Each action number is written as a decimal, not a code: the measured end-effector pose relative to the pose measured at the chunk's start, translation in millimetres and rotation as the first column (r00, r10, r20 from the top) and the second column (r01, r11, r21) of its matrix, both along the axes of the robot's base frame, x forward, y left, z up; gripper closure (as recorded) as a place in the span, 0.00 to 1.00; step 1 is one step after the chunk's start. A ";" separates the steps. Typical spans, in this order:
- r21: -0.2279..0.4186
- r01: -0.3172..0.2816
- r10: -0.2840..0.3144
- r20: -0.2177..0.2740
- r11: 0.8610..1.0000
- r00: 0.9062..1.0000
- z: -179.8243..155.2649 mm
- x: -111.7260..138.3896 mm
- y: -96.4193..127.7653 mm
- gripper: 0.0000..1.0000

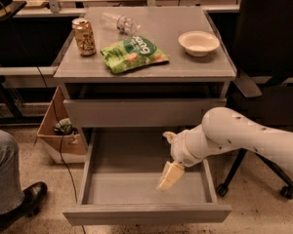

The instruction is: Close middle drawer

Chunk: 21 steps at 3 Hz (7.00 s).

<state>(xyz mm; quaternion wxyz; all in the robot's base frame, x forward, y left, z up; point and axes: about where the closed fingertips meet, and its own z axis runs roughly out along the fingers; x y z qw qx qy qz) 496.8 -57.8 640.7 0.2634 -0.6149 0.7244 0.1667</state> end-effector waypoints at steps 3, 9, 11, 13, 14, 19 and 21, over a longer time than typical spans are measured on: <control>0.065 -0.068 0.068 0.002 0.996 0.998 -141.1 5.6 46.5 0.00; 0.139 -0.157 0.146 0.087 0.978 0.985 -182.5 29.1 97.1 0.65; 0.147 -0.173 0.148 0.168 0.974 0.975 -151.8 72.9 108.9 1.00; 0.154 -0.182 0.151 0.194 0.971 0.969 -139.0 83.0 112.7 0.81; 0.154 -0.182 0.151 0.194 0.971 0.969 -139.1 83.0 112.7 0.58; 0.080 -0.138 0.123 0.167 0.987 0.978 -156.7 77.4 73.8 0.00; 0.041 -0.090 0.084 0.129 0.995 0.988 -174.1 63.0 50.1 0.19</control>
Offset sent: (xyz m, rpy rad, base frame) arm 0.0114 0.0492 -0.1488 0.0762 -0.0458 0.0804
